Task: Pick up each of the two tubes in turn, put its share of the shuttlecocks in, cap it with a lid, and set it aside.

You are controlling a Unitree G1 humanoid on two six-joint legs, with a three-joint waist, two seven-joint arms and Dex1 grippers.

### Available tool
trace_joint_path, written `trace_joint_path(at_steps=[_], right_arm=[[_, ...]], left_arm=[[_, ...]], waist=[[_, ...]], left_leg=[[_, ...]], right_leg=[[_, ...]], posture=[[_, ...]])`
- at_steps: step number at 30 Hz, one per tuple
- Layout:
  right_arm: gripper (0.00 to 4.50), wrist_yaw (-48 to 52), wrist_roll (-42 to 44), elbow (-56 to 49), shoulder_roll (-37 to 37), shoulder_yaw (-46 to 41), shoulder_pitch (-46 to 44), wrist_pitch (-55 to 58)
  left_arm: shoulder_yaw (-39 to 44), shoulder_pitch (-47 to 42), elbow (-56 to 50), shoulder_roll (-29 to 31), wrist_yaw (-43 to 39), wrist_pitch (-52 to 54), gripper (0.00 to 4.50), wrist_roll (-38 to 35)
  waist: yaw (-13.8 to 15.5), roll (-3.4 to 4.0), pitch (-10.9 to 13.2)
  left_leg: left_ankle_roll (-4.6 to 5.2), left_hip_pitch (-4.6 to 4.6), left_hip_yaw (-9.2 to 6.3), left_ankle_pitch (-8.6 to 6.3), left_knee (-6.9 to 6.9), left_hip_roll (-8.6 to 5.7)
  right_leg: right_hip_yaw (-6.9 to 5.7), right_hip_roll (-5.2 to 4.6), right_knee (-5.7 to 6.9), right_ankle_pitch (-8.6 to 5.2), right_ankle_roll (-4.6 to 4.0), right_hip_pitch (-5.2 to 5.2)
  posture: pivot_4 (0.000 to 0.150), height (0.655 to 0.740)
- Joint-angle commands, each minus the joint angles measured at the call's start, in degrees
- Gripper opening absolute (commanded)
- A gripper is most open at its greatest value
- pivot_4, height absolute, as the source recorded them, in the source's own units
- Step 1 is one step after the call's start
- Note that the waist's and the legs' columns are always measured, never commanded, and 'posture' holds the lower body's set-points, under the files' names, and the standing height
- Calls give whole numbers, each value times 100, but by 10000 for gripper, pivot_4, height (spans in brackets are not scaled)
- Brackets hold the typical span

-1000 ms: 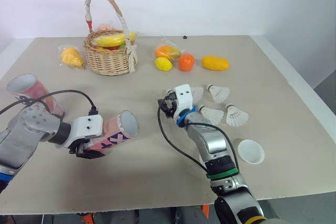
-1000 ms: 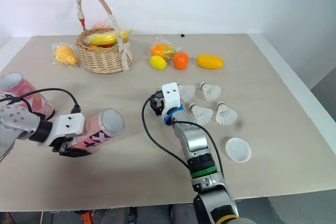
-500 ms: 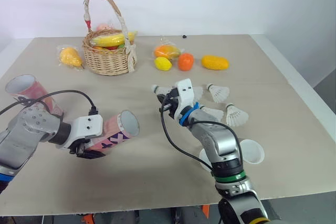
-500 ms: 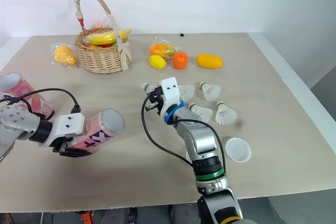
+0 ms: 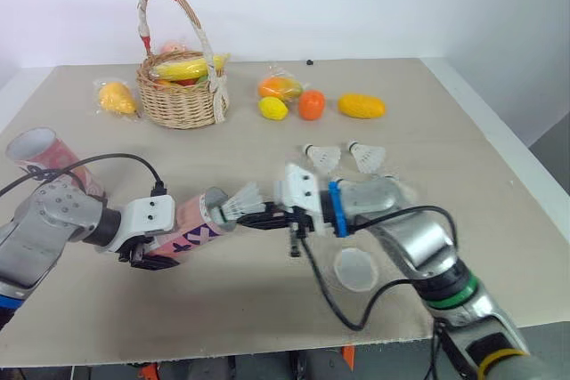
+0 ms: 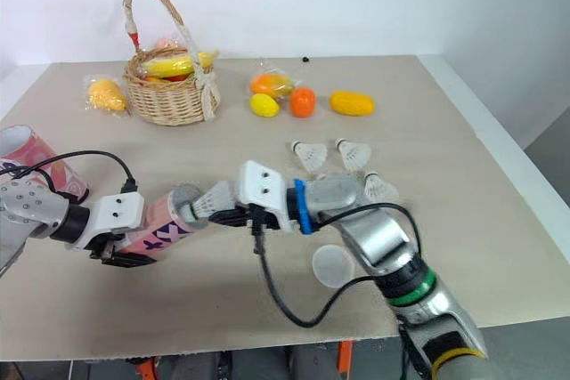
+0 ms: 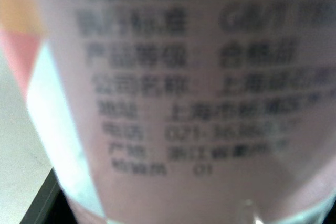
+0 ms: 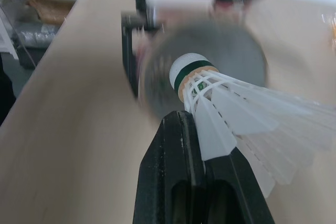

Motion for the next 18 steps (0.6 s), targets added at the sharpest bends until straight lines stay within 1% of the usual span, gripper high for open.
trace_joint_path(at_steps=[1,3,6,7,8,9,11,13,14,18], right_arm=[[9559,-205,393,-297,208,-355,27,235],[21144,-416,745,-553,276,-792,355,381],[35631,-697,1124,-992,265,-1208,839,620],[40865,-902,1229,-1219,276,-1408,1136,671],[44570,-1057,1307,-1378,280,-1545,1339,709],[44570,-1223,1396,-1559,281,-1706,1570,750],[44570,-1722,1383,-1965,300,-2289,2366,616],[44570,-2093,735,-2126,133,-2559,3112,59],[44570,-2279,537,-2139,154,-2635,3342,-157],[44570,-3037,70,-2145,471,-2921,4094,-786]], left_arm=[[71,-30,-71,46,-11,-4,32557,4],[83,-3,-92,85,-28,-8,32557,16],[86,17,-108,131,-34,-22,32557,57],[93,22,-111,142,-34,-30,32557,65],[98,25,-112,149,-34,-36,32557,69],[116,43,-123,163,-35,-39,32557,66],[147,53,-106,212,-51,-65,32557,74],[141,35,-72,259,-50,-115,32557,126],[134,16,-59,263,-48,-126,32557,133],[60,-99,-43,210,-70,-142,32557,129]], waist=[[20,-2,-1],[63,-4,-2],[69,-6,-3],[67,-6,-3],[67,-7,-4],[67,-6,-4],[66,-7,-4],[70,-7,-4],[67,-7,-4],[0,-5,-2]], left_leg=[[0,0,0,0,0,0],[-2,-5,1,-1,2,-5],[-10,-7,3,-6,4,-13],[-12,-7,6,-8,6,-15],[-13,-7,6,-8,5,-15],[-13,-5,6,-8,5,-14],[-13,-5,2,-8,2,-12],[-13,-5,-3,-8,1,-11],[-13,-4,-3,-8,0,-11],[-14,4,5,-7,2,-10]], right_leg=[[0,-1,0,0,-2,0],[-3,-13,0,1,-7,1],[-3,-26,0,-1,-7,3],[0,-27,0,-2,-6,2],[0,-27,0,-3,-4,2],[-1,-25,0,-6,-4,3],[-3,-20,0,-9,-3,2],[-8,-19,1,-16,0,3],[-7,-20,1,-25,15,4],[3,-16,1,-14,18,3]], posture=[[1500,7400],[1500,7400],[1500,7400],[1500,7400],[1500,7400],[1500,7400],[1500,7400],[1500,7400],[1500,7400],[1500,7400]])
